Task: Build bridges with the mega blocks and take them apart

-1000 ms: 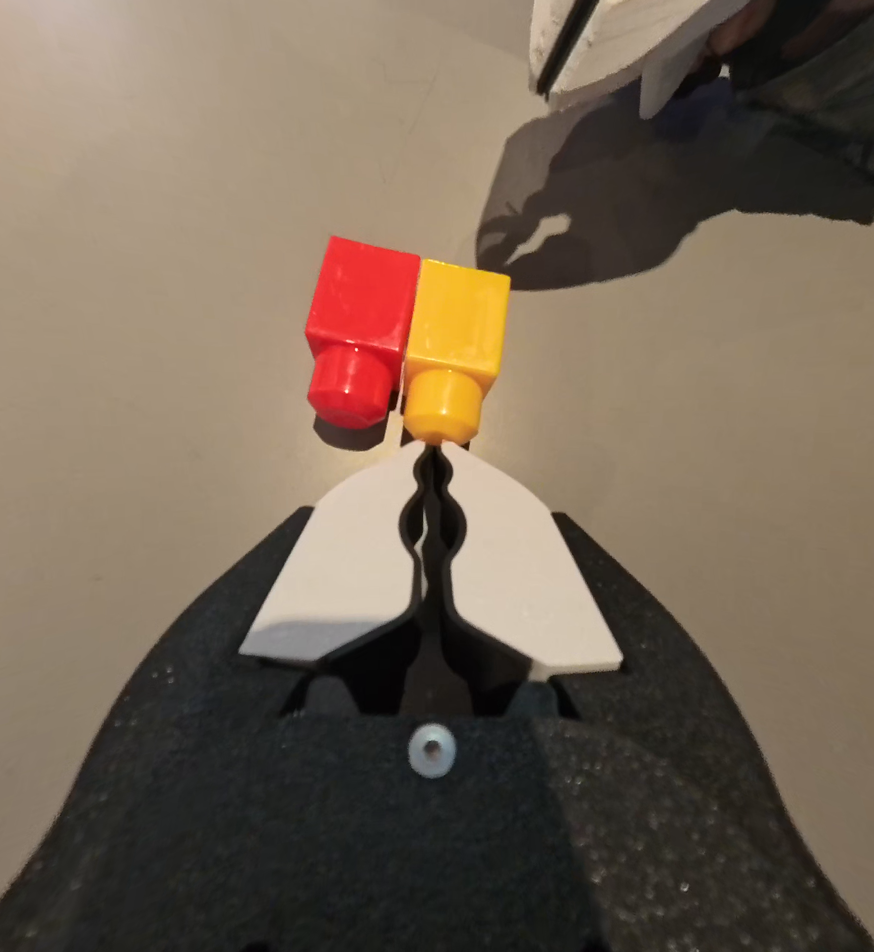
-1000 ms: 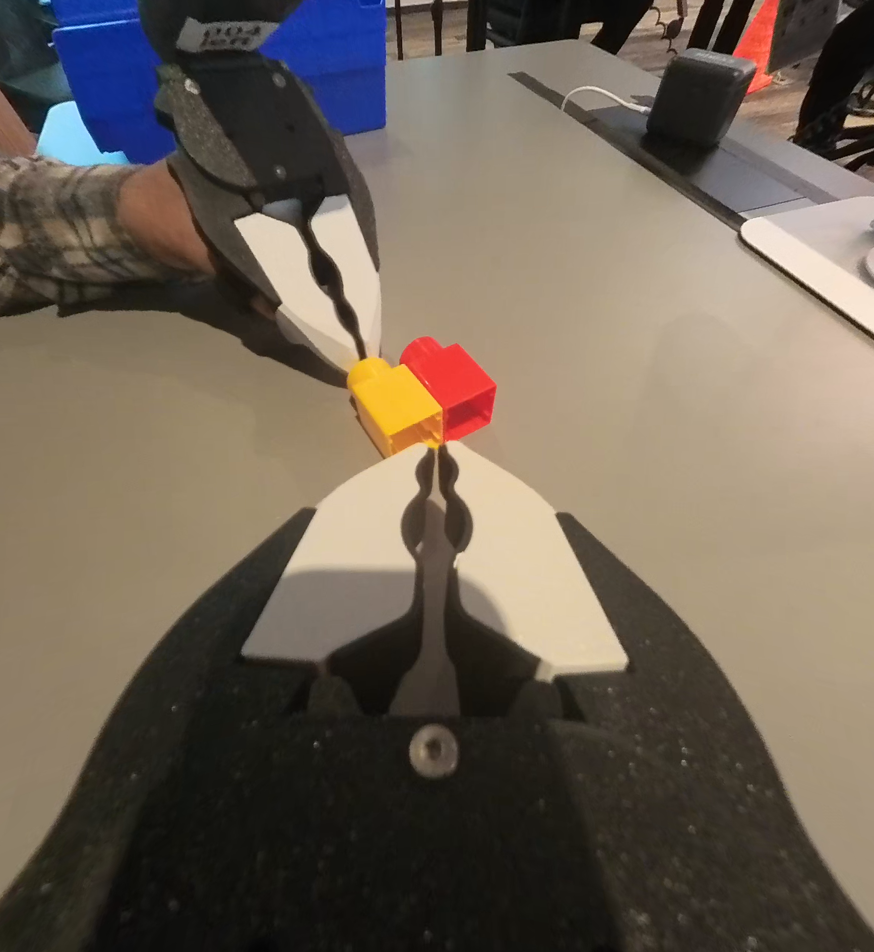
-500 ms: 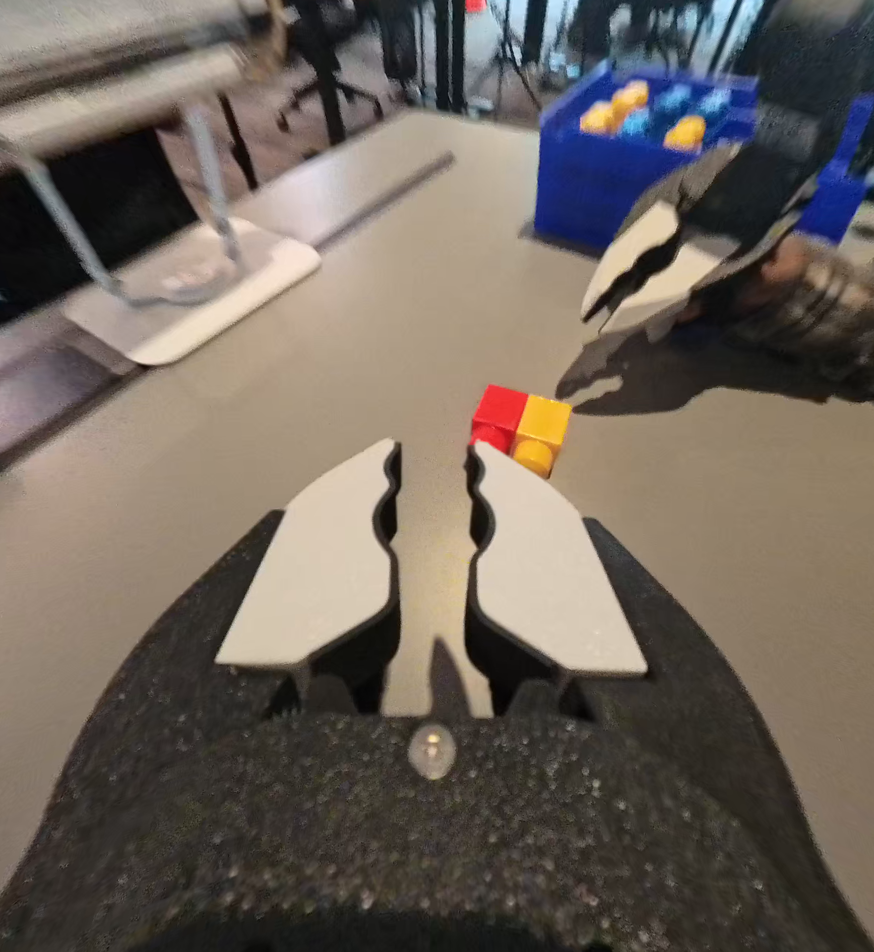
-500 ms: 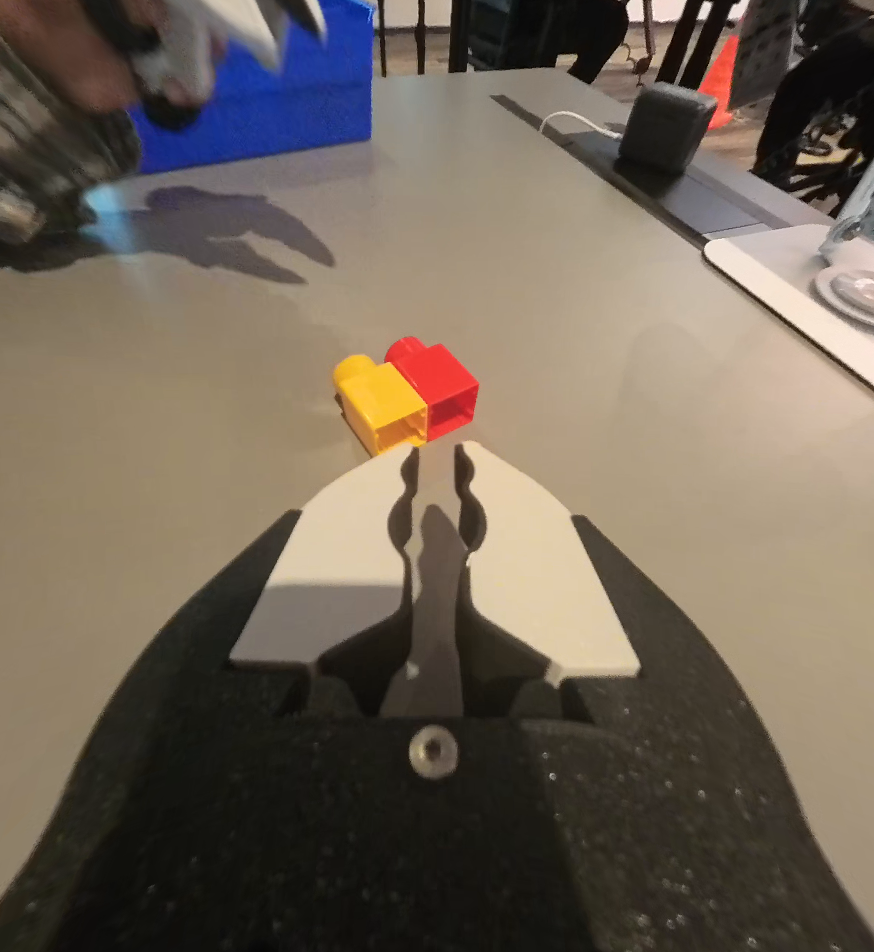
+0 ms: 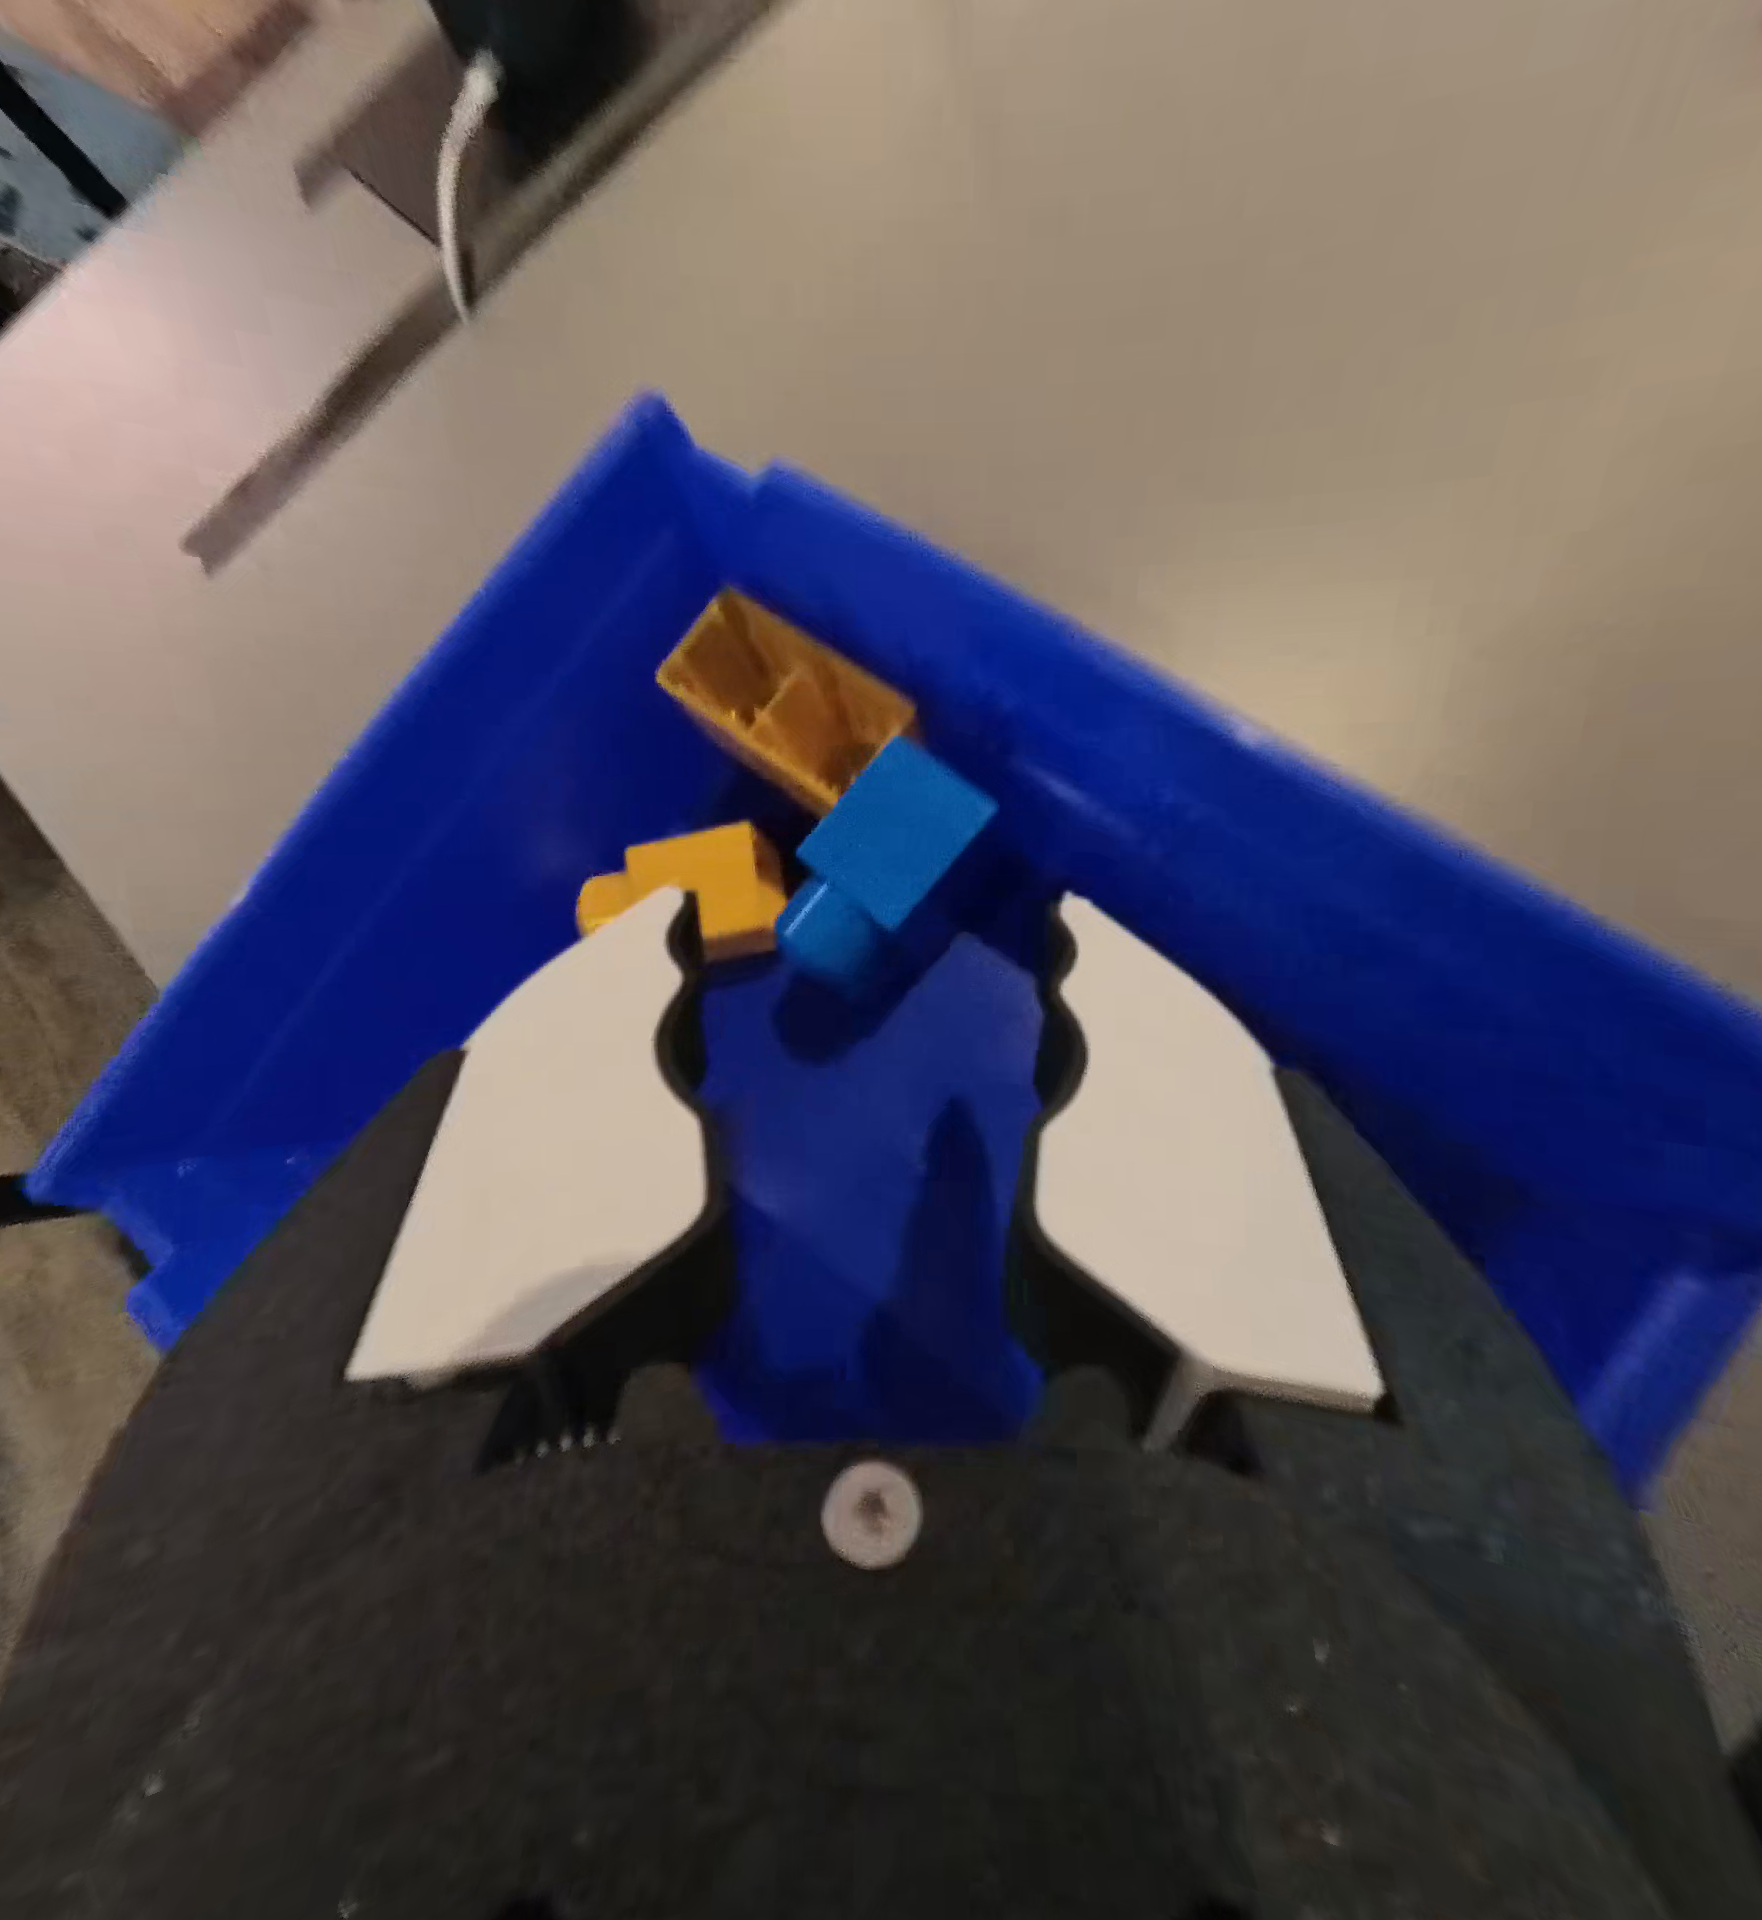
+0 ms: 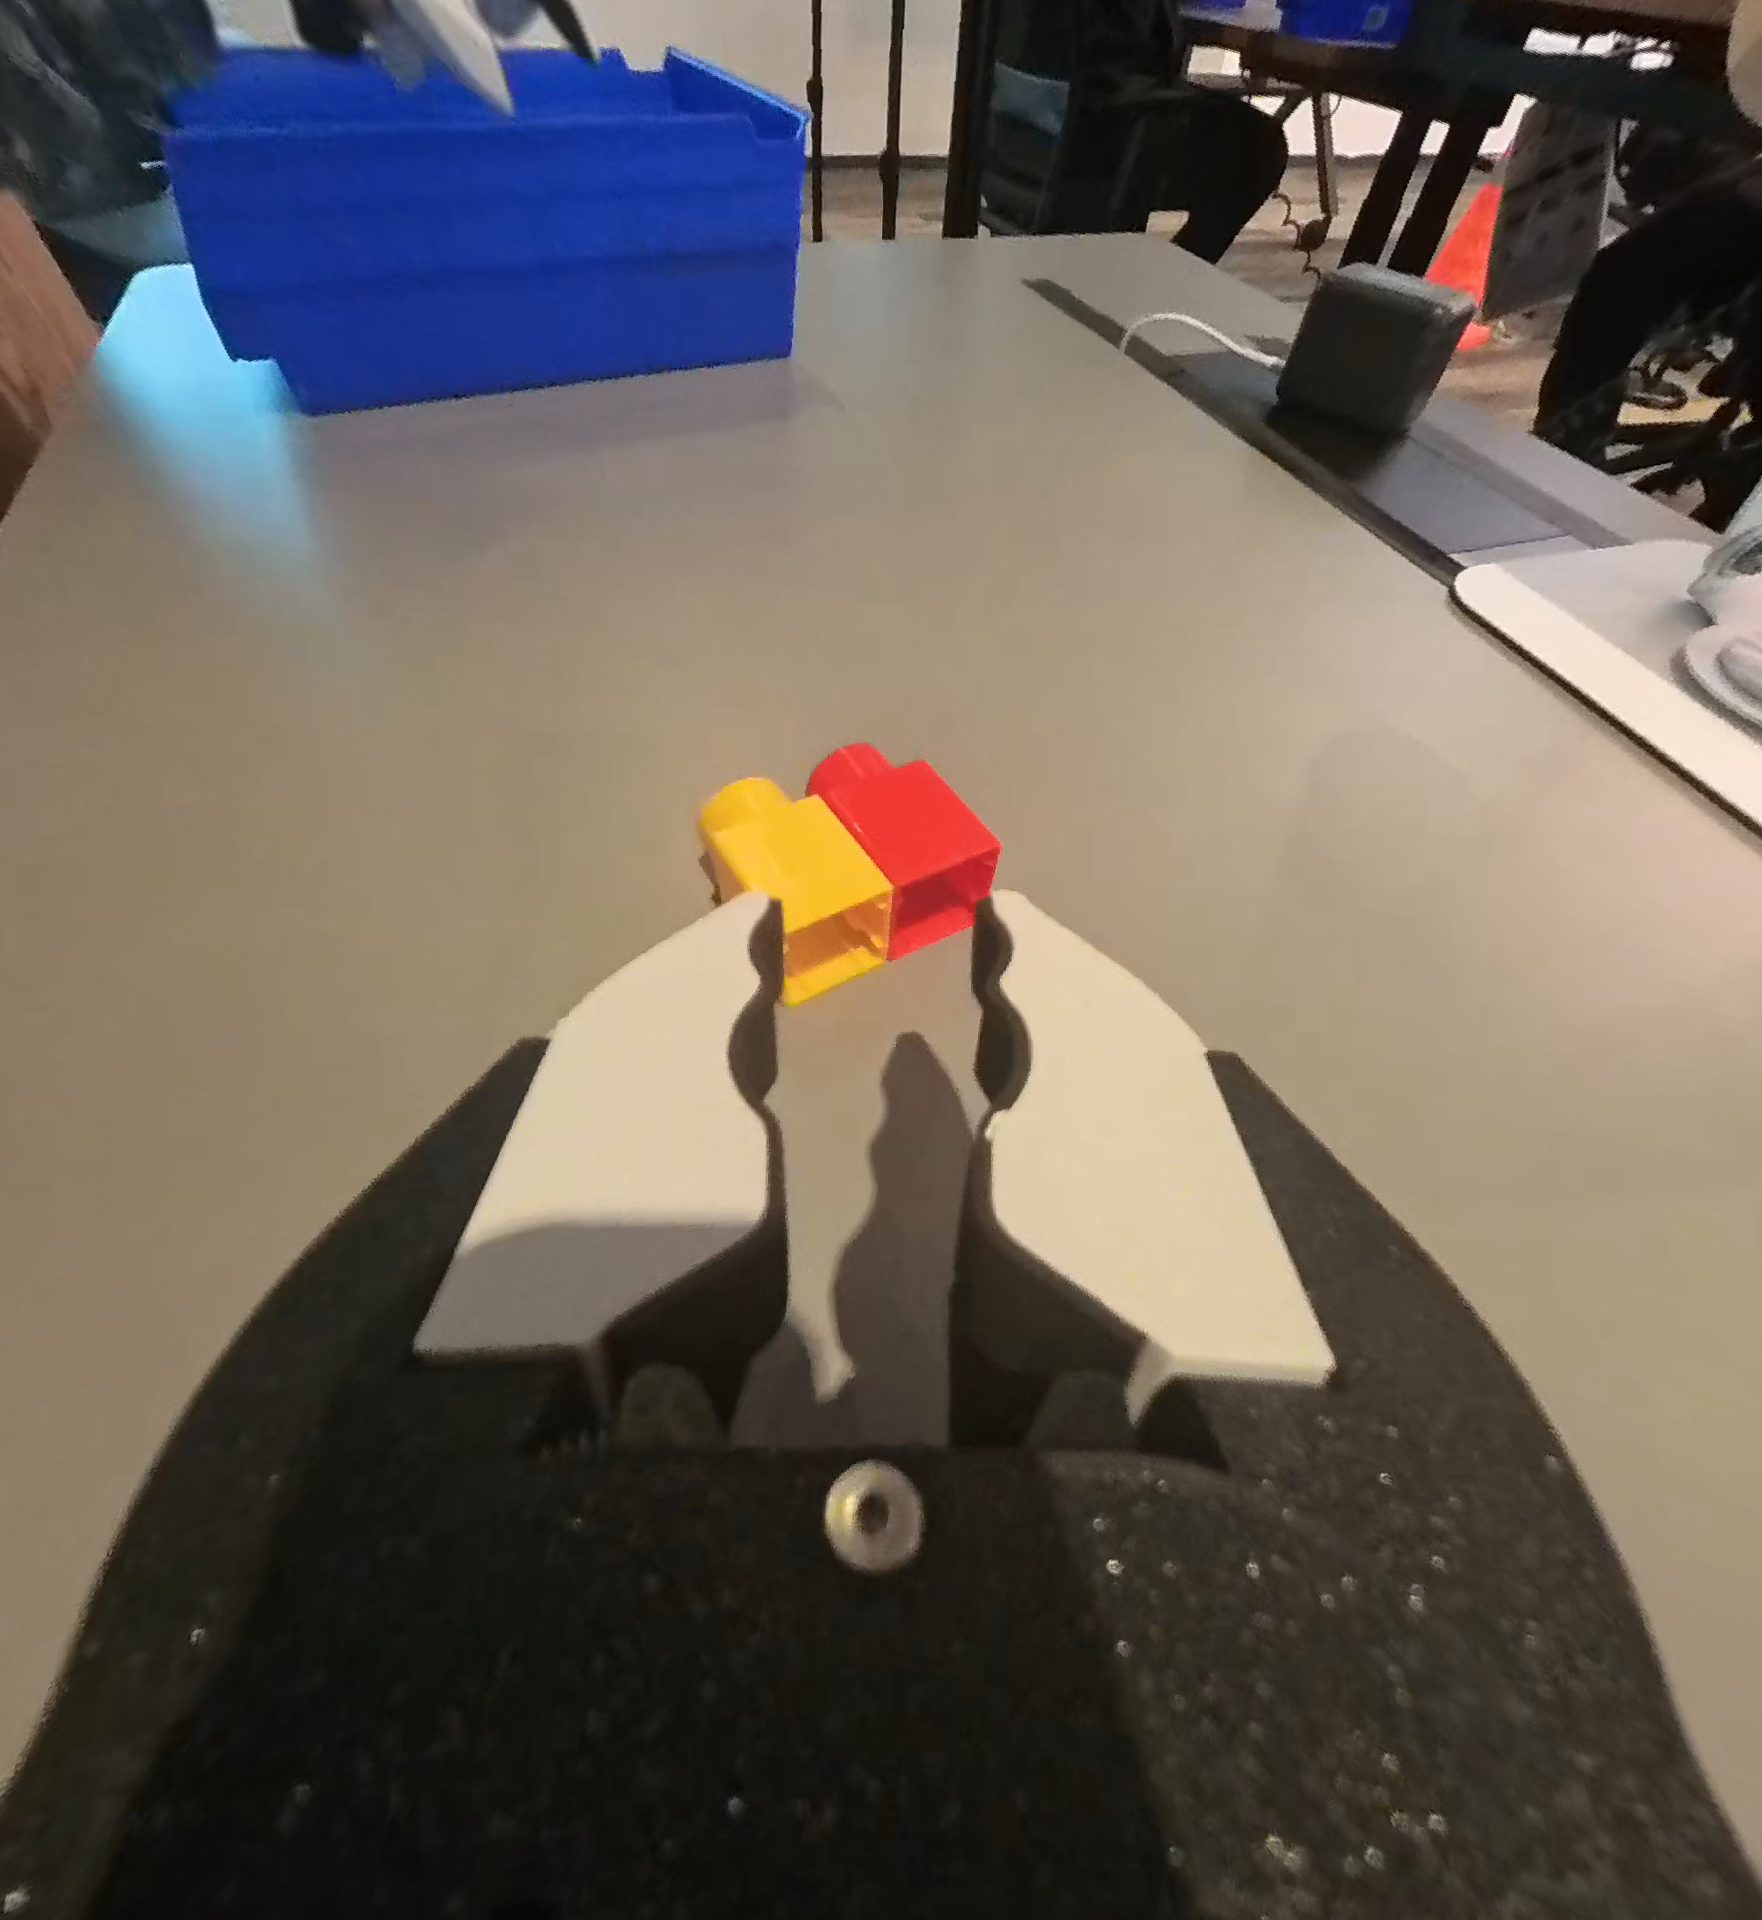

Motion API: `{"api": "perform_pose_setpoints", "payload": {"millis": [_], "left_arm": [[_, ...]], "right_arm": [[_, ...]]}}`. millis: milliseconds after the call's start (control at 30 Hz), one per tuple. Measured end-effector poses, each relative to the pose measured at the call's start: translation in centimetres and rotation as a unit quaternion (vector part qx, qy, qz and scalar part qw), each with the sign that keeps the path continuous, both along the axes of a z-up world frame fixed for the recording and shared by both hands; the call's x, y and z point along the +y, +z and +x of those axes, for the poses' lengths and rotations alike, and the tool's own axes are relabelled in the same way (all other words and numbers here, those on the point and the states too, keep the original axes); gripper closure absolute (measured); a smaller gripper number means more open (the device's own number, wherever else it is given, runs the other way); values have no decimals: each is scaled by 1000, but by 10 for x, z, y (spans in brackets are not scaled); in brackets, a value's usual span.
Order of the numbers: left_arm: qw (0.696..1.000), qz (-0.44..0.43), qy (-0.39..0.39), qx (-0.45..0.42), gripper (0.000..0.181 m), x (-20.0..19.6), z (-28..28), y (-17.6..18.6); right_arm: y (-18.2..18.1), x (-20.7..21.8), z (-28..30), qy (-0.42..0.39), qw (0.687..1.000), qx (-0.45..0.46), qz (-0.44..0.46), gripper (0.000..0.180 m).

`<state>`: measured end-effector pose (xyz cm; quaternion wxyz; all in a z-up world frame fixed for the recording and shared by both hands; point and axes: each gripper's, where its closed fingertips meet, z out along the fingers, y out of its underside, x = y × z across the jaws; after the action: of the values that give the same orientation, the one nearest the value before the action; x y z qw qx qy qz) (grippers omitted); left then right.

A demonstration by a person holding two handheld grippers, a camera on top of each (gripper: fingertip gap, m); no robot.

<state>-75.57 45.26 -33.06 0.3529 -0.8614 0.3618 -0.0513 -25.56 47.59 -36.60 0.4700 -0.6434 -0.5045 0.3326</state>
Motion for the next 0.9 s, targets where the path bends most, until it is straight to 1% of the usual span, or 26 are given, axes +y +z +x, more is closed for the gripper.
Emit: {"api": "perform_pose_setpoints", "payload": {"millis": [33, 133, 267, 300, 367, 400, 467, 533, 633, 733, 800, 900], "left_arm": [[1000, -4, -11, 22, 117, 4, -2, -12], [997, -13, -40, 64, 111, 13, -2, -37], [995, -25, -69, 74, 111, 21, 6, -51], [994, -34, -73, 74, 115, 22, 8, -55], [992, -57, -82, 76, 130, 19, 12, -64], [992, -65, -82, 74, 136, 18, 13, -67], [993, -78, -55, 63, 137, 18, 12, -67], [995, -93, -11, 38, 139, 15, 7, -62], [994, -89, 54, -22, 139, 8, -2, -36], [987, -68, 91, -110, 139, -1, 4, 14], [981, -59, 94, -160, 140, -7, 22, 49], [972, -63, 61, -219, 139, -13, 78, 91]], "right_arm": [[0, 0, 0, -2, 1000, 1, 3, 145], [2, 0, 2, -4, 1000, 8, 5, 145], [3, 1, 3, -2, 1000, 14, -2, 146], [3, 1, 3, -1, 1000, 15, -3, 147], [3, 0, 3, 1, 1000, 16, -3, 147], [3, -1, 3, 3, 1000, 16, -2, 148], [4, -1, 3, 2, 1000, 16, 0, 149], [4, -3, 3, 3, 1000, 16, -2, 149], [4, -6, 3, 7, 1000, 15, -9, 149], [6, -8, 5, 3, 1000, 9, -8, 149], [11, -10, 5, 3, 1000, 16, -9, 148], [20, -13, 4, 3, 999, 33, -19, 145]]}}
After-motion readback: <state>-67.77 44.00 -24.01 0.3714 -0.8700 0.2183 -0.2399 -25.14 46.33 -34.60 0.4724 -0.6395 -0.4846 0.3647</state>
